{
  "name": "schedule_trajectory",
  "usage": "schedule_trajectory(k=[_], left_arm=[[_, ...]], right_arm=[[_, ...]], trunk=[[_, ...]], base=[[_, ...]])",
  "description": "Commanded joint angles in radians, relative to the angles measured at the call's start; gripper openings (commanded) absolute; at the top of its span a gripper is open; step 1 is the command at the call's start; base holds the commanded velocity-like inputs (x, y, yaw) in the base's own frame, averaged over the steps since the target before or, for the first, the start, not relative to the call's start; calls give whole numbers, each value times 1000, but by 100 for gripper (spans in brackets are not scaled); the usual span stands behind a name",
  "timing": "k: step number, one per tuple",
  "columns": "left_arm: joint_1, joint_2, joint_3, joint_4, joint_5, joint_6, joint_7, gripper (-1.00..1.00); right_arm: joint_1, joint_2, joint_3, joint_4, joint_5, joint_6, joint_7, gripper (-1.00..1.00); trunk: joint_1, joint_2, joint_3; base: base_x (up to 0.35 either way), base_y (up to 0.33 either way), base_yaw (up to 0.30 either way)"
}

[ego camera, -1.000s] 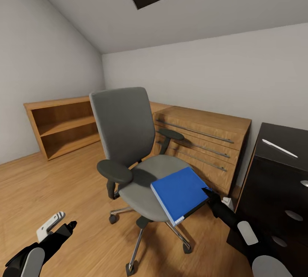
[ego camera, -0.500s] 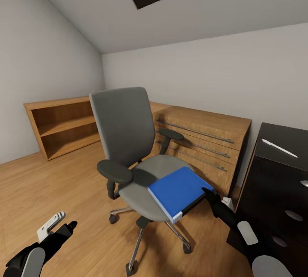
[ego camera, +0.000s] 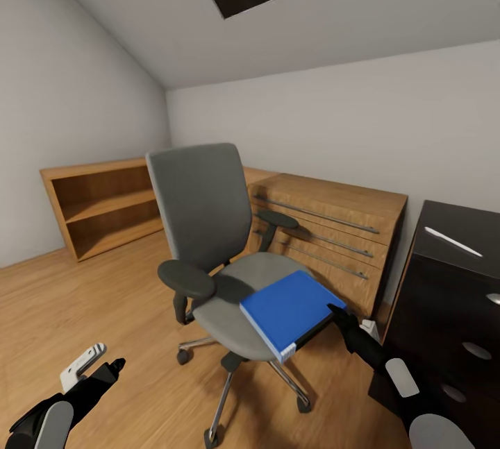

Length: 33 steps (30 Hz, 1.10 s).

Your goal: In the bedroom, organize the workspace by keeping the computer under the desk, ensuring the monitor is on the desk, placing the keyboard on the desk next to the monitor, placing the mouse on the desk next to the keyboard, moving the folder from the swivel chair onto the desk next to the mouse, stacking the notebook on top of the folder with the pen on top of the notebook, and positioning the swivel chair next to the desk.

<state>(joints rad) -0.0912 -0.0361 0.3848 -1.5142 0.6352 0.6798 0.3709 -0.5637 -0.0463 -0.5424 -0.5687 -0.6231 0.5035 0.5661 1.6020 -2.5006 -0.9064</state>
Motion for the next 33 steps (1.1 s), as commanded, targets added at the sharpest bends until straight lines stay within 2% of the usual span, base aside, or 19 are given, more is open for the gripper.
schedule_trajectory(k=[1, 4, 22, 33], left_arm=[[-1, -1, 2, -1, 11, 4, 8, 100], [-1, -1, 2, -1, 11, 4, 8, 100], [-1, -5, -2, -1, 4, 3, 15, 100], [-1, -5, -4, -1, 4, 3, 15, 100]], right_arm=[[-1, 0, -4, 1, -4, 7, 1, -100], [-1, 0, -4, 1, -4, 7, 1, -100], [-1, 0, -5, 0, -5, 7, 4, -100], [-1, 0, -5, 0, -6, 7, 6, -100]], trunk=[[-1, 0, 3], [-2, 1, 15], [-71, 127, 71], [-113, 204, 105]], base=[[0, 0, 0], [0, 0, 0], [-2, 0, 0], [-288, 0, 0]])
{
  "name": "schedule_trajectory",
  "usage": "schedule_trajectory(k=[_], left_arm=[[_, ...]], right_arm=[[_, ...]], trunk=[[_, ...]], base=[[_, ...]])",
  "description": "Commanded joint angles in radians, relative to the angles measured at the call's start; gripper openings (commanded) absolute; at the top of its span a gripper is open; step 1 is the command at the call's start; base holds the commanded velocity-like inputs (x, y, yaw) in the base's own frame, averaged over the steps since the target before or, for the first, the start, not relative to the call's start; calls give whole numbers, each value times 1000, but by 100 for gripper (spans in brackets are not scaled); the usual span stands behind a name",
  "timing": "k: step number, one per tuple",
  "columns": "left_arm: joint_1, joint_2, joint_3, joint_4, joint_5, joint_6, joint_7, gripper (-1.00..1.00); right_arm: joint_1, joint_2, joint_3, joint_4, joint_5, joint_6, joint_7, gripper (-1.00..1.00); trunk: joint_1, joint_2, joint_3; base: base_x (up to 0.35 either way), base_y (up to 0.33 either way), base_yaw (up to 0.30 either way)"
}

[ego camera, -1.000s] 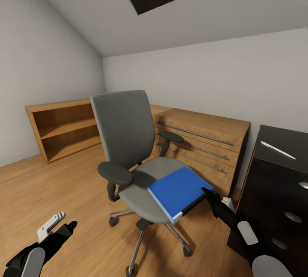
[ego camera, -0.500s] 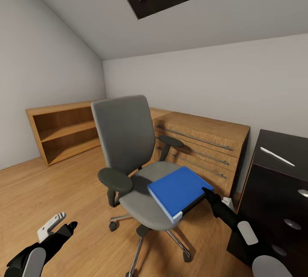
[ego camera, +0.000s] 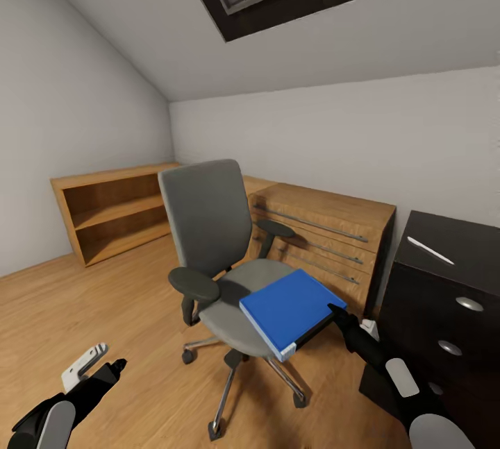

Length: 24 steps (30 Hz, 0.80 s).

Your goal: In the bedroom, organize the workspace by keeping the computer under the desk, ensuring the monitor is on the desk, placing the keyboard on the desk next to the monitor, placing the mouse on the desk next to the keyboard, moving the folder from the swivel chair onto the desk next to the mouse, stacking the notebook on top of the folder with the pen on top of the notebook, and positioning the swivel chair next to the desk.

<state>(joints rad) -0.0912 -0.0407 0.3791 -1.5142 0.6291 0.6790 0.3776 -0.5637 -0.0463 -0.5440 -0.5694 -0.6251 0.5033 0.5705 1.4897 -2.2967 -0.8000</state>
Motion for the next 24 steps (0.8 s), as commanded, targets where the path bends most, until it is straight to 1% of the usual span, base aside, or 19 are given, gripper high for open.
schedule_trajectory(k=[1, 9, 18, 20, 22, 24], left_arm=[[-1, -1, 1, -1, 11, 4, 8, 100], [-1, -2, 0, -1, 9, 4, 8, 100], [-1, -6, 0, -1, 9, 4, 7, 100], [-1, -7, -8, -1, 7, 3, 8, 100], [-1, -6, -28, -2, 6, 3, 9, 100], [-1, -6, -38, -2, 6, 3, 9, 100]], right_arm=[[-1, 0, -4, 0, -4, 8, 1, -100], [-1, 0, -4, 1, -3, 8, 1, -100], [-1, 1, -4, 1, -8, 9, 1, -100], [-1, 2, -4, 2, -8, 9, 1, -100], [-1, 4, -4, 2, -7, 9, 0, -100], [-1, 5, -4, 1, -8, 9, 1, -100]], trunk=[[-5, 7, 2], [-35, 63, 27], [-70, 126, 55], [-78, 140, 62], [-85, 154, 68], [-93, 168, 74]], base=[[-336, 0, 0], [-339, -13, 0], [-337, -79, 0], [-127, -34, 0], [-59, -16, 0], [-30, -8, 0]])
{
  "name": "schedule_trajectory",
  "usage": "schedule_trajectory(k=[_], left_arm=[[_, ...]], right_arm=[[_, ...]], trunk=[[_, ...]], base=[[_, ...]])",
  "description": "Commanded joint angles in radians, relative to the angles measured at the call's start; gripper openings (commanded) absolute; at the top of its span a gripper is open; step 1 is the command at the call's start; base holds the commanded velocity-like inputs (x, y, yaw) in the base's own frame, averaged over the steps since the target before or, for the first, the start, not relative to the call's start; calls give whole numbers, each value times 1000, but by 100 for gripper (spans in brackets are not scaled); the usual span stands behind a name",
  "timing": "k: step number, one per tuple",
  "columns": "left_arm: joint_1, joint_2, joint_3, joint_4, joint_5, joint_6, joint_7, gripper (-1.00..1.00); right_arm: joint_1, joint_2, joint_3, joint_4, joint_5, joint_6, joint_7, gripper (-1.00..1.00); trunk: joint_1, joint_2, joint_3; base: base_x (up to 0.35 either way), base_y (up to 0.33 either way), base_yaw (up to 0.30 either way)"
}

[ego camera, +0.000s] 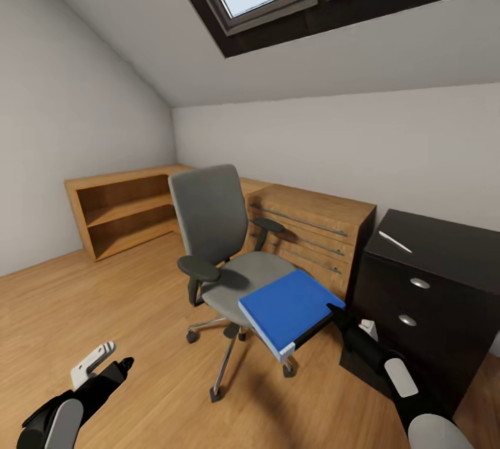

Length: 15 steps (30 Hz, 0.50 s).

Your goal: In the bedroom, organize the workspace by keeping the computer under the desk, ensuring the monitor is on the desk, placing the keyboard on the desk next to the monitor, placing the mouse on the desk next to the keyboard, moving the folder from the swivel chair onto the desk next to the mouse, stacking the notebook on top of the folder with the pen on top of the notebook, and positioning the swivel chair next to the desk.

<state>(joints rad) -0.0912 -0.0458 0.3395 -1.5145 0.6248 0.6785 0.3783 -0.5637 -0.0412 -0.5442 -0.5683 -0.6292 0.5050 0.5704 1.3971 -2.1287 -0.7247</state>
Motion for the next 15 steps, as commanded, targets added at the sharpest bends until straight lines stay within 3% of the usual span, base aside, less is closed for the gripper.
schedule_trajectory(k=[1, 12, 15], left_arm=[[-1, -1, -3, -1, 10, 4, 8, 100], [-1, -5, -10, 29, 13, 2, 7, 100], [-1, -34, -12, 77, -10, 0, 6, 100]], right_arm=[[-1, 1, -4, 0, -4, 7, 3, -100], [1, -1, -5, -7, -3, 6, 43, -100], [1, -4, -5, -12, 0, 6, 66, -100]], trunk=[[-4, 7, 2], [-46, 84, 37], [-58, 105, 46]], base=[[-15, -4, 0], [-2, -1, 0], [0, 0, 0]])
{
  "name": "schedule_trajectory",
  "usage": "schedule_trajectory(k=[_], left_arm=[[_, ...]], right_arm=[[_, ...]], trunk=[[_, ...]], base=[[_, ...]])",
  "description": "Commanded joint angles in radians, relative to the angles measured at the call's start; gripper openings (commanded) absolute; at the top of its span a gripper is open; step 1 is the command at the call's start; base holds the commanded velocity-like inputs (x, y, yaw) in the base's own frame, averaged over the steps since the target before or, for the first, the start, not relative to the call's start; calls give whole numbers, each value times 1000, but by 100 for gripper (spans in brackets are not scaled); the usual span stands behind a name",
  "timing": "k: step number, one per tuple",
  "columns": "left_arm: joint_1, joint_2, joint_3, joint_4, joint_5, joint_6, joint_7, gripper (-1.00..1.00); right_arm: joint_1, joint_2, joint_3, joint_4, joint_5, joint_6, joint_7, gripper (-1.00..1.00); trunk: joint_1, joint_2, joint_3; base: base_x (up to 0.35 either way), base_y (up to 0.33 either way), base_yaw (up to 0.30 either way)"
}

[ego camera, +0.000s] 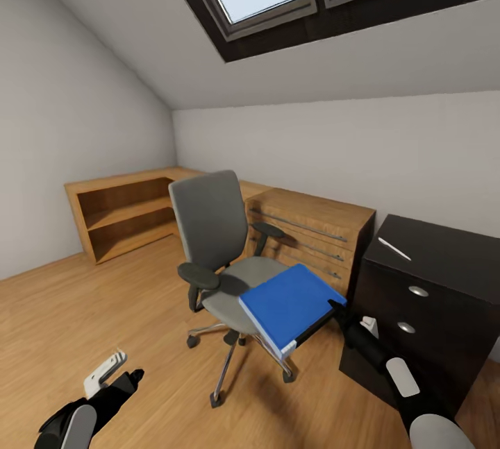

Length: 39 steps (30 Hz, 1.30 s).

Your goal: In the bedroom, organize the workspace by keeping the computer under the desk, ensuring the monitor is on the desk, placing the keyboard on the desk next to the monitor, placing the mouse on the desk next to the keyboard, moving the folder from the swivel chair onto the desk next to the mouse, stacking the notebook on top of the folder with the pen on top of the notebook, and positioning the swivel chair next to the desk.

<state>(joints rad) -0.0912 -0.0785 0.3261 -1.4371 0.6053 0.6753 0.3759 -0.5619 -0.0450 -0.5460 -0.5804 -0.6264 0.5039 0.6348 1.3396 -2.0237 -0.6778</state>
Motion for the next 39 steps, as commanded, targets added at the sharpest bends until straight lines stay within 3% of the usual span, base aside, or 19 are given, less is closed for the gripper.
schedule_trajectory(k=[1, 3, 7, 14, 19, 27, 33, 35, 39], left_arm=[[-1, -5, 1, 5, -2, 3, 8, 100], [0, -14, 1, 29, -61, -7, 5, 100], [19, -20, 1, 76, -120, -66, 3, 100], [36, -19, -3, 276, -162, -242, 1, 100], [39, -20, -9, 379, -242, -375, -1, 100], [39, -18, -12, 425, -260, -395, -11, 100], [39, -18, -18, 461, -263, -399, -13, 100], [39, -18, -19, 468, -263, -404, -14, 100], [39, -18, -21, 474, -264, -412, -14, 100]], right_arm=[[-1, 0, -3, 0, -3, 7, 8, -100], [0, -2, -3, -1, -1, 8, 34, -100], [1, -2, -2, -11, 0, 8, 61, -100], [4, 2, -2, -80, 0, 8, 75, -100], [6, 3, -1, -110, -2, 13, 77, -100], [7, 21, 0, -239, 2, 19, 55, -100], [7, 74, 0, -431, 8, 45, -81, -100], [7, 95, 0, -508, 7, 89, -152, -100], [7, 137, 1, -718, -2, 241, -372, -100]], trunk=[[-4, 7, 2], [-12, 21, 8], [-27, 49, 21], [-54, 98, 43], [-73, 133, 59], [-104, 189, 84], [-127, 231, 102], [-134, 245, 109], [-150, 273, 121]], base=[[0, 0, 0], [0, 0, 0], [0, 0, 0], [0, 0, 0], [0, 0, 0], [0, 0, 0], [0, 0, 0], [0, 0, 0], [0, 0, 0]])
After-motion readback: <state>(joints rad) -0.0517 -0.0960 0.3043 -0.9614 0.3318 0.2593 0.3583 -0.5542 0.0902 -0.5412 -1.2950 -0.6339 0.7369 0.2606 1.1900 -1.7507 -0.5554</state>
